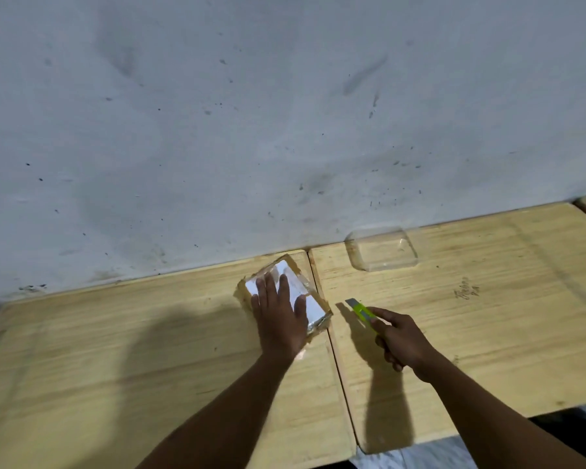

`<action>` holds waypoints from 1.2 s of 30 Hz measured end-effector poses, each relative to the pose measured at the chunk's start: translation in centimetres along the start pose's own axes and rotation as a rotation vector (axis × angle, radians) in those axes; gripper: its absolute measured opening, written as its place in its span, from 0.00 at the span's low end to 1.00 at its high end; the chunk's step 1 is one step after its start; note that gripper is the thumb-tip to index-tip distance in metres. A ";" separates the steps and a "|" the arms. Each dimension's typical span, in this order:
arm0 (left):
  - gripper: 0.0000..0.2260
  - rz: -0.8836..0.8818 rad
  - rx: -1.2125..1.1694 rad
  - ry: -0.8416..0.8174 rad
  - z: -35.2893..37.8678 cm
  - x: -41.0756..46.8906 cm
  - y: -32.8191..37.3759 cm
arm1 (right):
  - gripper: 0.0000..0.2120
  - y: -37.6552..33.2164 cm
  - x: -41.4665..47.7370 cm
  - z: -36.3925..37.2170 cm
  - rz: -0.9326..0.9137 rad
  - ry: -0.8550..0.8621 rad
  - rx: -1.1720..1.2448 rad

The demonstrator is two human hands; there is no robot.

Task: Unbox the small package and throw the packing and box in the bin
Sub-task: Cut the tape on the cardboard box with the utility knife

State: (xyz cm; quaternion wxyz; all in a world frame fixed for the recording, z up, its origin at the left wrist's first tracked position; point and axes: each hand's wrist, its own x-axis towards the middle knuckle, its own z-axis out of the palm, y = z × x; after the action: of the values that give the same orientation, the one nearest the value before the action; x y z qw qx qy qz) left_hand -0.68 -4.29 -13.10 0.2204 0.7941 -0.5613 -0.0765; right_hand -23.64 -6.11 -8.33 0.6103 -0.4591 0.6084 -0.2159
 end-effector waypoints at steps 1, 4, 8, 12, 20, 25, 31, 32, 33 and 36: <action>0.24 -0.058 -0.017 -0.032 0.0 -0.5 0.7 | 0.14 -0.1 0.1 0.3 0.005 0.006 0.011; 0.23 0.075 -0.040 -0.075 -0.5 -0.6 0.3 | 0.13 -0.5 0.2 1.1 0.023 0.029 0.041; 0.26 0.496 0.060 -0.187 -2.4 3.2 -2.9 | 0.12 -1.1 -0.1 1.9 0.061 0.015 0.065; 0.30 0.654 0.224 -0.408 -3.8 5.2 -4.7 | 0.13 -1.1 -0.4 1.9 0.071 0.009 0.043; 0.30 0.141 0.251 -0.167 -0.7 1.0 -0.2 | 0.16 -2.2 -0.7 1.8 -0.038 0.023 -0.065; 0.29 -0.084 0.227 -0.202 -0.1 -0.1 3.0 | 0.26 -3.7 -0.9 2.7 -0.117 0.006 -0.191; 0.29 -0.037 0.238 -0.261 -0.7 0.2 2.4 | 0.26 -3.9 -1.2 3.7 -0.124 0.011 -0.251; 0.29 -0.025 0.240 -0.266 -0.8 0.2 2.3 | 0.26 -3.9 -1.3 3.8 -0.127 0.014 -0.259; 0.29 -0.015 0.243 -0.268 -0.8 0.2 2.2 | 0.26 -4.0 -1.4 3.9 -0.129 0.016 -0.269; 0.29 0.019 0.247 -0.269 -0.9 0.2 1.8 | 0.26 -4.2 -1.4 4.1 -0.137 0.027 -0.288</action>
State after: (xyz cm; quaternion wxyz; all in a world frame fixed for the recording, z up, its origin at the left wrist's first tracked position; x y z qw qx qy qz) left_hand -1.79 -4.73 -11.48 0.0446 0.7925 -0.5981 -0.1104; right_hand -18.80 -5.72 -4.79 0.5138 -0.5793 0.6084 -0.1741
